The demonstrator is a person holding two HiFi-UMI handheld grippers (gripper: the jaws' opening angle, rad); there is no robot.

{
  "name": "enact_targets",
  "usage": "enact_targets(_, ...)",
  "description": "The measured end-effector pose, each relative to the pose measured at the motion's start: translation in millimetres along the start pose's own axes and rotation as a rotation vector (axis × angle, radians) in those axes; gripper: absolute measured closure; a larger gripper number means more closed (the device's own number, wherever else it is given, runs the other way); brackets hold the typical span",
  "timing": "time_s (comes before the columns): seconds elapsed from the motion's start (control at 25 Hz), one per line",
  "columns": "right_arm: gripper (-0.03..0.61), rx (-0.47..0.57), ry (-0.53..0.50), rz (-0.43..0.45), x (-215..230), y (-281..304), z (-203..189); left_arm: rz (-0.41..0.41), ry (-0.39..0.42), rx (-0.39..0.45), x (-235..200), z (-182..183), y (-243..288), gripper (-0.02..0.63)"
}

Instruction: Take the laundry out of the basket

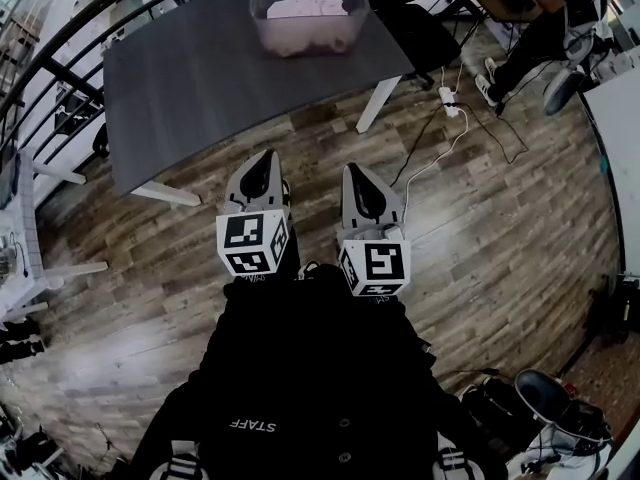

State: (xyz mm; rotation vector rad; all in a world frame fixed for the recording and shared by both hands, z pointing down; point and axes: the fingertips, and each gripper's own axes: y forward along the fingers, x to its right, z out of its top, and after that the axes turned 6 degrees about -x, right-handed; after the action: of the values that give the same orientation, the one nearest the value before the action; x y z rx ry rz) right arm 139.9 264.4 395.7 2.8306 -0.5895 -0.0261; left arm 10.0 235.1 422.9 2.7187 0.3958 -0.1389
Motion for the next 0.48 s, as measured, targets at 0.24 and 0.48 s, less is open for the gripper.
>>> enact_targets(0.24, 0.563, 0.040, -0.025, -0.030, 20.4, 56.5, 19.8, -0.028, 0.016, 0.046, -17.5, 33.4, 53.6, 0.614)
enact_targets(0.48, 0.563, 0.068, -0.046, -0.022, 33.9, 145.6, 53.7, -0.047, 0.030, 0.071, -49.0, 78.2, 123.9, 0.614)
